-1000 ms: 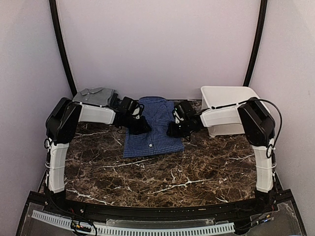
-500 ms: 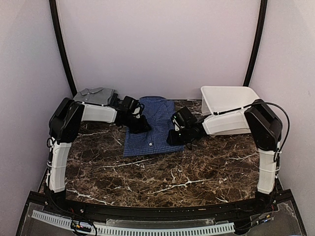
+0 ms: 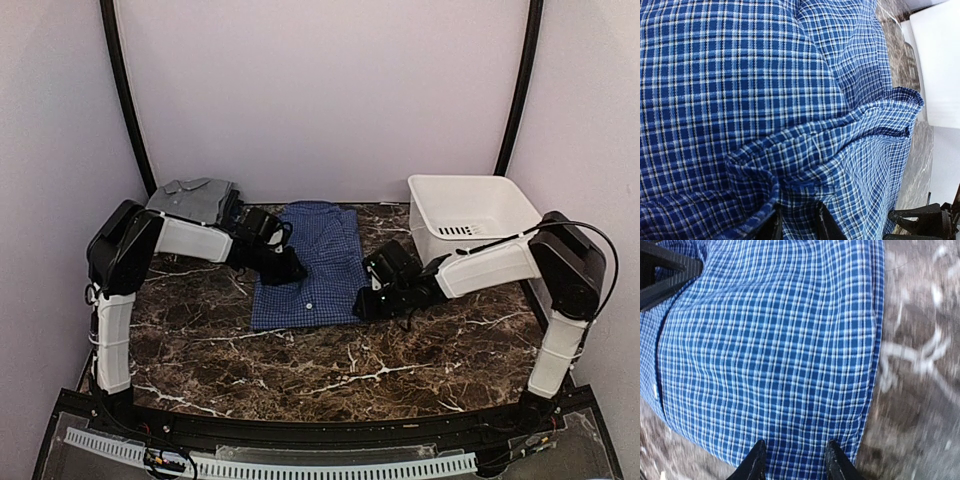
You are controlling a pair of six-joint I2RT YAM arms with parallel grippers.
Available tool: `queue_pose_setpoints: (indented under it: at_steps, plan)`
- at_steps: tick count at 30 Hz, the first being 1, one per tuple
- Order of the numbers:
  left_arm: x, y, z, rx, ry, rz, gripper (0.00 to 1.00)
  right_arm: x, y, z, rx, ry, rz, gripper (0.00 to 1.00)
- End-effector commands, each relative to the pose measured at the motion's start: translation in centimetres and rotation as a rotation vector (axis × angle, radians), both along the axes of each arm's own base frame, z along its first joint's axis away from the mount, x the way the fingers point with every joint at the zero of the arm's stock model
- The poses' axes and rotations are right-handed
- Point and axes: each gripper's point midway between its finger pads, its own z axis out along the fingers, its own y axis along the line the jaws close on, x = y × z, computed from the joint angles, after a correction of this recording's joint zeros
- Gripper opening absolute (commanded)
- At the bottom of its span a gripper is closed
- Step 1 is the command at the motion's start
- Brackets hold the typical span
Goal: Fold and stack the long sleeve shirts
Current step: Smooth out the 2/3-rectangle-folded shirt at the center of the board.
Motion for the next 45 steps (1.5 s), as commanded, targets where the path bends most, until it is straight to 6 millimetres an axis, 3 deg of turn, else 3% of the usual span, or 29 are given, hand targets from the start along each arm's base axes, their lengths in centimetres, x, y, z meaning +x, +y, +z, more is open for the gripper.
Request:
queue_pose_setpoints:
  at_steps: [1, 4, 8, 12, 17, 22, 25, 29, 33, 34, 38, 41, 45]
  plan:
    - [-3.3, 0.3, 1.3, 0.006, 0.036, -0.009, 0.23, -4.5, -1.9, -0.9, -0.047, 0.095, -0.019, 0.38]
    - [-3.2, 0.6, 3.8, 0.003, -0.017, -0.008, 0.23, -4.8, -2.3, 0.5, -0.033, 0.082, -0.032, 0.39]
    - [-2.4, 1.2, 7.1, 0.026, -0.092, -0.010, 0.27, -4.0, -1.5, 4.4, 0.007, 0.022, -0.019, 0.40]
    - [-1.7, 2.6, 9.3, 0.033, -0.125, -0.001, 0.32, -2.6, 0.8, 8.8, 0.101, -0.051, 0.021, 0.41]
    - [-1.8, 4.9, 10.3, 0.018, -0.127, 0.006, 0.34, -0.9, 4.5, 10.2, 0.216, -0.067, 0.092, 0.39]
    - [-2.8, 5.8, 9.7, -0.020, -0.086, -0.019, 0.33, -0.1, 8.2, 9.3, 0.307, -0.008, 0.167, 0.33]
    - [-3.3, 5.5, 9.3, -0.047, -0.066, -0.046, 0.31, 0.7, 9.1, 8.0, 0.328, 0.028, 0.166, 0.29]
    - [-3.1, 5.6, 7.3, -0.050, -0.032, -0.047, 0.27, 2.7, 9.4, 6.5, 0.378, 0.062, 0.141, 0.24]
    - [-1.5, 6.1, 4.4, -0.014, -0.008, -0.008, 0.23, 4.3, 9.7, 4.2, 0.362, 0.090, 0.112, 0.23]
    - [-1.3, 6.3, 3.0, -0.004, 0.023, 0.002, 0.22, 4.5, 9.6, 3.4, 0.352, 0.098, 0.104, 0.24]
    - [0.0, 7.2, 0.6, 0.042, 0.052, 0.036, 0.20, 5.0, 8.7, 1.4, 0.308, 0.127, 0.057, 0.24]
    - [0.4, 8.0, -0.4, 0.076, 0.070, 0.056, 0.20, 4.9, 7.6, 1.0, 0.266, 0.128, 0.031, 0.24]
    - [0.4, 8.2, -0.6, 0.082, 0.075, 0.048, 0.20, 4.9, 7.8, 2.7, 0.273, 0.103, 0.053, 0.25]
